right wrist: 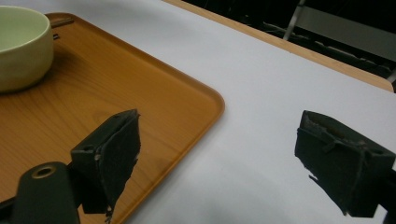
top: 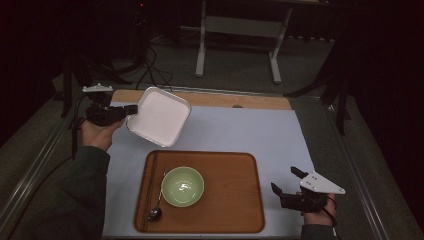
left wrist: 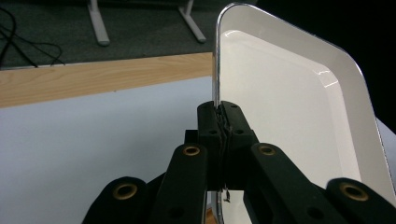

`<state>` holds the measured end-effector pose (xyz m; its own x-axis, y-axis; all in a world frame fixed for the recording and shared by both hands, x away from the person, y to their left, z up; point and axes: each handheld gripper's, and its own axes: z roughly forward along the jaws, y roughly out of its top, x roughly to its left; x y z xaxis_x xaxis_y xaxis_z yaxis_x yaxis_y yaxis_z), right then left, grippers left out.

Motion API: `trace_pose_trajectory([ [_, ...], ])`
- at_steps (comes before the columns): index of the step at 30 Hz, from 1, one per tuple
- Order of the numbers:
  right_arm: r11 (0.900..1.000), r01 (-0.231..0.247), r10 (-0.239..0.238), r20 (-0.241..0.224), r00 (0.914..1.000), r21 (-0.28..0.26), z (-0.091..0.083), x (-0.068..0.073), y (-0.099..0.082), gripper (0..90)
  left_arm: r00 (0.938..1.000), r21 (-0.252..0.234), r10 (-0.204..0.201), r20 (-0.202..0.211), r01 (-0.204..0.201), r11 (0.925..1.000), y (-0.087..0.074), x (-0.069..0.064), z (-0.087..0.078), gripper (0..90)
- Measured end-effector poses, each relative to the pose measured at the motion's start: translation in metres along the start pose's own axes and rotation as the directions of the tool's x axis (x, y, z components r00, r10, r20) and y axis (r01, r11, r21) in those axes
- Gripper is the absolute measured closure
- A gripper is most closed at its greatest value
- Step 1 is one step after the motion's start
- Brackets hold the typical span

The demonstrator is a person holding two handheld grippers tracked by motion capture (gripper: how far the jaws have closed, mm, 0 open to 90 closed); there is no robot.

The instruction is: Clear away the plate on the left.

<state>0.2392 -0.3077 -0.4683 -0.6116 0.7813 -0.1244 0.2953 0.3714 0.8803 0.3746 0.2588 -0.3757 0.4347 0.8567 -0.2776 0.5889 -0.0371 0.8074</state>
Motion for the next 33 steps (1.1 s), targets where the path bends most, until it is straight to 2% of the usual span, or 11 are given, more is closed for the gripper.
trace_pose_trajectory([
  [8, 1.0, 0.0, 0.0, 0.0, 1.0, 0.0, 0.0, 0.0, 0.0, 13.7, 0.9984, 0.008, 0.043, 0.036, -0.044, 0.999, 0.005, -0.015, 0.009, 89.1],
  [14, 1.0, -0.001, 0.001, 0.001, 1.0, -0.001, 0.0, 0.0, 0.0, 13.7, 0.9949, 0.029, 0.083, 0.057, -0.085, 0.996, 0.007, -0.027, 0.018, 89.1],
  [15, 1.0, -0.002, 0.002, 0.001, 1.0, -0.001, 0.0, 0.0, 0.0, 13.7, 0.9927, 0.036, 0.103, 0.062, -0.105, 0.9938, 0.008, -0.031, 0.021, 89.1],
  [25, 1.0, 0.0, 0.0, 0.0, 1.0, -0.001, 0.0, 0.0, 0.0, 13.7, 0.9811, 0.058, 0.162, 0.106, -0.169, 0.9839, 0.008, -0.052, 0.039, 89.0],
  [31, 1.0, -0.003, 0.003, 0.0, 1.0, -0.002, 0.0, 0.0, 0.0, 13.7, 0.9762, 0.059, 0.174, 0.129, -0.183, 0.9814, 0.008, -0.061, 0.045, 89.0],
  [33, 1.0, -0.002, 0.002, 0.0, 1.0, -0.002, 0.0, 0.0, 0.0, 13.7, 0.9705, 0.064, 0.194, 0.143, -0.205, 0.9767, 0.008, -0.068, 0.05, 89.1],
])
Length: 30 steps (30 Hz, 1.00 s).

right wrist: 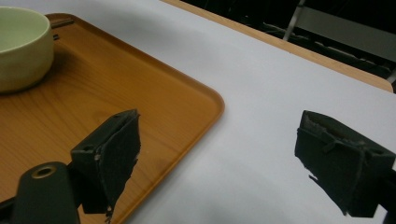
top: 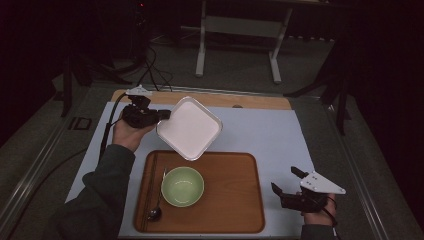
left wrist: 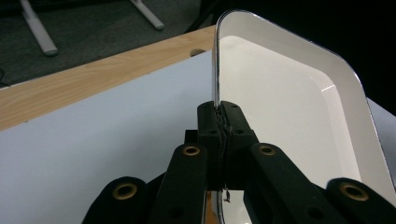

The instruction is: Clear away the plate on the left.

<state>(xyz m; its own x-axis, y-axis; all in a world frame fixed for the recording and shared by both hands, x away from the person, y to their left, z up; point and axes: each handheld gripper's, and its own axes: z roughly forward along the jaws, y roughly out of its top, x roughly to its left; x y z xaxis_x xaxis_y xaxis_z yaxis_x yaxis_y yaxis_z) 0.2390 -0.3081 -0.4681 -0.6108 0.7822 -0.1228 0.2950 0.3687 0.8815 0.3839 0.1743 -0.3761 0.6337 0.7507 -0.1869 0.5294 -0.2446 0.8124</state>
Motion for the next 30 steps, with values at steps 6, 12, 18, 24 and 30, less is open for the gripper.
trace_pose_trajectory([
  [6, 1.0, 0.0, 0.0, 0.0, 1.0, 0.0, 0.0, 0.0, 0.0, 13.7, 0.9993, 0.017, 0.031, 0.02, -0.031, 0.9994, 0.002, -0.012, 0.011, 89.1],
  [12, 1.0, 0.001, -0.001, 0.002, 1.0, -0.002, 0.0, 0.0, 0.0, 13.7, 0.9962, 0.038, 0.077, 0.042, -0.078, 0.9962, 0.002, -0.025, 0.023, 89.1],
  [18, 1.0, 0.0, 0.0, 0.0, 1.0, -0.001, 0.0, 0.0, 0.0, 13.7, 0.9922, 0.052, 0.103, 0.071, -0.107, 0.9929, 0.0, -0.035, 0.035, 89.1],
  [24, 1.0, 0.0, 0.0, 0.0, 1.0, 0.0, 0.0, 0.0, 0.0, 13.7, 0.9869, 0.064, 0.127, 0.099, -0.134, 0.9889, 0.001, -0.046, 0.045, 89.1],
  [30, 1.0, -0.001, 0.001, 0.002, 1.0, -0.002, 0.0, 0.0, 0.0, 13.7, 0.98, 0.085, 0.155, 0.124, -0.167, 0.9824, 0.0, -0.056, 0.055, 89.1],
])
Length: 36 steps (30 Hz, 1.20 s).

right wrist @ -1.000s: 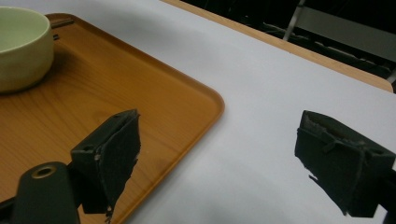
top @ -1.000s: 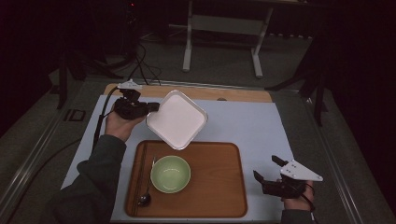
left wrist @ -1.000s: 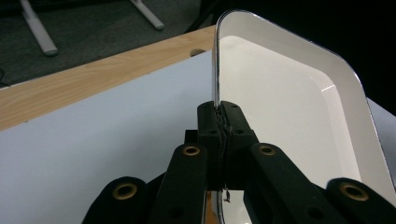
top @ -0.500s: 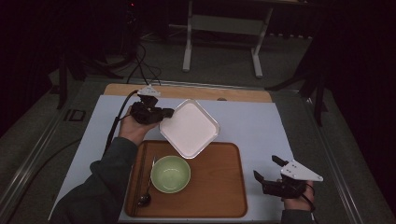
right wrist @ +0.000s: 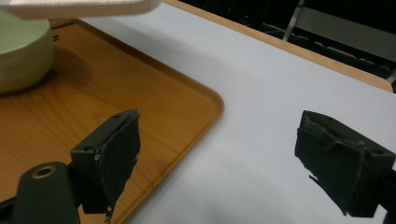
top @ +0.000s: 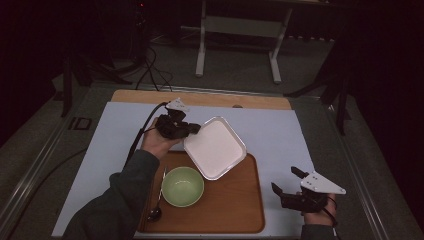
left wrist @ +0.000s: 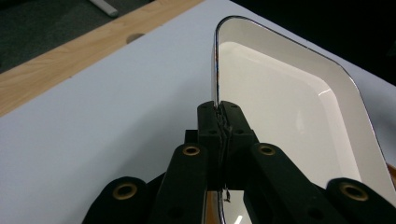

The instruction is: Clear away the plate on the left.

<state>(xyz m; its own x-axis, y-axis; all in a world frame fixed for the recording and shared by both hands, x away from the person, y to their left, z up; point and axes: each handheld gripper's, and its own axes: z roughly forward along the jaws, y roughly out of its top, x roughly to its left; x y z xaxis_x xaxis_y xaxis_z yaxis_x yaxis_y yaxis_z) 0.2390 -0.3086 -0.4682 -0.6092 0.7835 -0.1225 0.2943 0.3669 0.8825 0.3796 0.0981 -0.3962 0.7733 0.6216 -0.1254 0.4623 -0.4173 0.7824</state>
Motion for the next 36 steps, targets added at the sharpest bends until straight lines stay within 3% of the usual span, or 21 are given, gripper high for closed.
trace_pose_trajectory([
  [21, 1.0, -0.001, 0.001, -0.006, 1.0, 0.003, 0.002, 0.0, 0.0, 13.7, 0.996, 0.069, 0.062, 0.064, -0.067, 0.9954, -0.004, -0.022, 0.031, 89.0],
  [30, 1.0, -0.005, 0.005, -0.006, 1.0, -0.001, 0.002, 0.0, 0.0, 13.7, 0.9892, 0.098, 0.098, 0.109, -0.109, 0.9892, -0.007, -0.035, 0.048, 89.1],
  [36, 1.0, -0.005, 0.005, -0.006, 1.0, -0.004, 0.002, 0.0, 0.0, 13.7, 0.9864, 0.125, 0.116, 0.116, -0.131, 0.9834, -0.011, -0.039, 0.059, 89.0],
])
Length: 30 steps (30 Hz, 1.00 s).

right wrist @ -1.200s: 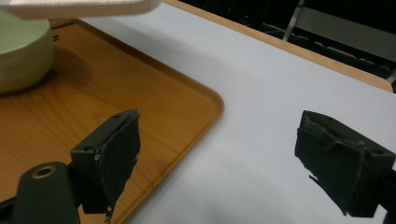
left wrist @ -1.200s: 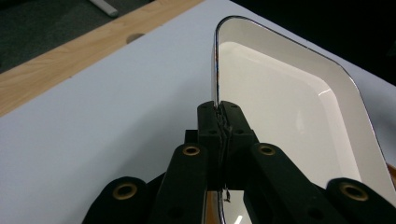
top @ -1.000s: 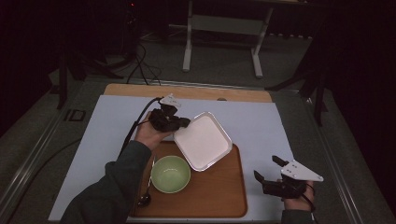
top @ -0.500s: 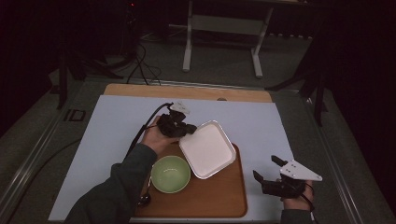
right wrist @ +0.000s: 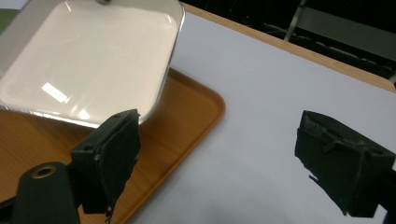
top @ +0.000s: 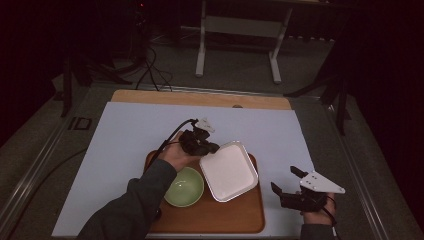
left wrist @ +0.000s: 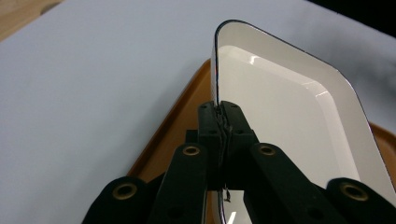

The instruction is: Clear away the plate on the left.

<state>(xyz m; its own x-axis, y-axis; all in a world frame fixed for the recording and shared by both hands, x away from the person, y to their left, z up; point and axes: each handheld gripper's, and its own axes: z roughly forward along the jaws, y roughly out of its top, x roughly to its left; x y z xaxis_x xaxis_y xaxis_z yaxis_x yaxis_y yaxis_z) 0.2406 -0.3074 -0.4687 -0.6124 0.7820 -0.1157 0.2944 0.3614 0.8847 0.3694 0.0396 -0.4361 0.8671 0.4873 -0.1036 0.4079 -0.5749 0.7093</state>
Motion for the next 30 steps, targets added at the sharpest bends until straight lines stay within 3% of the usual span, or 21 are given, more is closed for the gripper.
trace_pose_trajectory([
  [6, 1.0, 0.002, -0.002, 0.0, 1.0, 0.004, 0.0, 0.0, 0.0, 13.7, 0.9997, 0.045, 0.024, 0.011, -0.024, 0.9987, -0.004, -0.004, 0.012, 88.9],
  [14, 1.0, 0.004, -0.004, -0.002, 1.0, 0.002, 0.0, 0.001, 0.0, 13.7, 0.9967, 0.114, 0.061, 0.053, -0.067, 0.9912, -0.009, -0.011, 0.027, 88.8],
  [20, 1.0, 0.004, -0.004, -0.001, 1.0, 0.005, 0.0, 0.001, 0.0, 13.7, 0.9929, 0.133, 0.082, 0.086, -0.093, 0.9868, -0.01, -0.014, 0.033, 88.9],
  [24, 1.0, 0.003, -0.003, -0.002, 1.0, 0.004, 0.0, 0.001, 0.0, 13.7, 0.993, 0.136, 0.072, 0.094, -0.084, 0.9871, -0.011, -0.016, 0.037, 88.9],
  [30, 1.0, 0.003, -0.003, -0.002, 1.0, 0.004, 0.0, 0.001, 0.0, 13.7, 0.9923, 0.196, 0.085, 0.089, -0.102, 0.9754, -0.015, -0.015, 0.047, 88.4],
])
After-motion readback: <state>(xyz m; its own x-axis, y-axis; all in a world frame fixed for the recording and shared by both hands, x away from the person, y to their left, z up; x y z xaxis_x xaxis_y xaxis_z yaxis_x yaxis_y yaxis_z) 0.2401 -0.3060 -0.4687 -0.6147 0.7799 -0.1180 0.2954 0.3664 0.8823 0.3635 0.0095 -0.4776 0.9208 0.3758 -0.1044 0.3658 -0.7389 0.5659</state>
